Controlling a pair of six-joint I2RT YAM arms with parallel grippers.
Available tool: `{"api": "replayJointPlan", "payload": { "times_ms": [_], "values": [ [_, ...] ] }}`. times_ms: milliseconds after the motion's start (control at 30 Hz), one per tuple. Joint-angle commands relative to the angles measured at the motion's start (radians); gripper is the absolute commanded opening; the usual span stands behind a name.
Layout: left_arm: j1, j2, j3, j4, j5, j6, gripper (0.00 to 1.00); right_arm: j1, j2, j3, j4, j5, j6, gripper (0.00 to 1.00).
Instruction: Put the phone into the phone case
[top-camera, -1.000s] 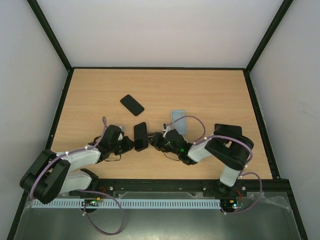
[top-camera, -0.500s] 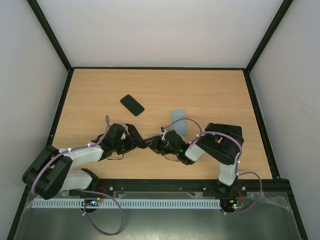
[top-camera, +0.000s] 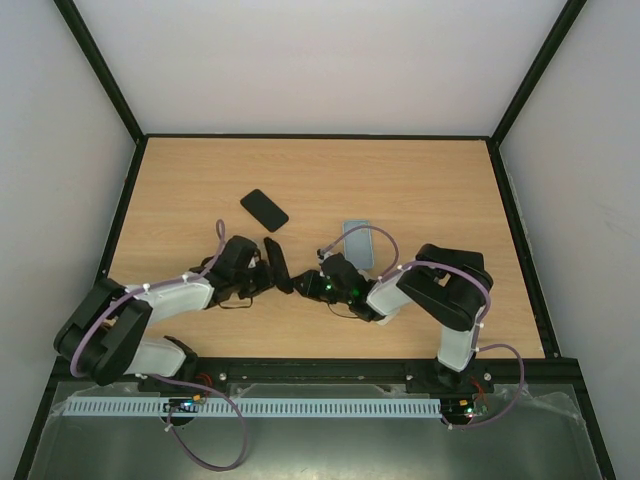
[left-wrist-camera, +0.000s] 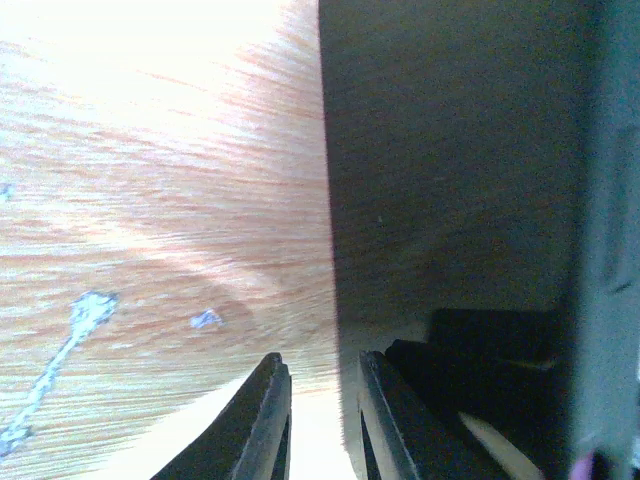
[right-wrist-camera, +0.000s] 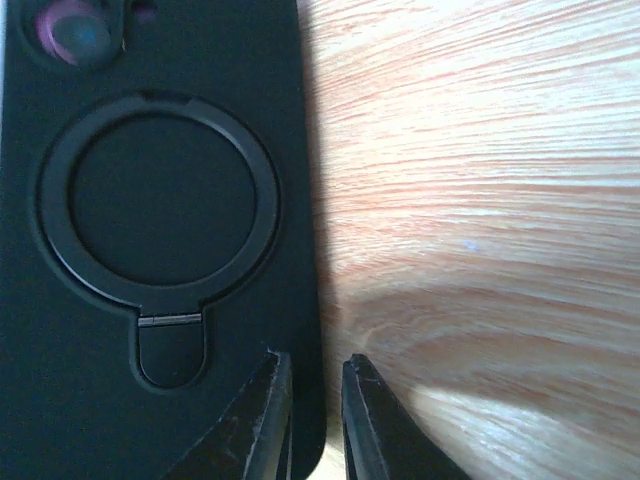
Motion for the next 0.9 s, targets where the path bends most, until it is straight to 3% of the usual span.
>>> {"api": "replayJointPlan", "payload": {
  "times_ms": [0,333,533,867],
  "values": [
    [-0.022,0.012,0.049,-0.005,0.008,0.007,0.22,-0.004,0.034,0.001,-0.011,-0.014,-0.037,0.16],
    [-0.069,0.096,0.056,0.035,0.010,0.006,0.22,-0.022,-0.019,-0.080,0.043,0.110,-0.056,0.20],
    [-0.072,0.138,0.055,0.041,-0.008,0.030,0.22,-0.063,-0.065,-0.192,0.272,0.062,0.035,0.27],
    [-0.073,0.167,0.056,0.052,-0.016,0.045,0.21,-0.069,-0.008,-0.185,0.422,-0.044,0.132,0.32]
  ]
}}
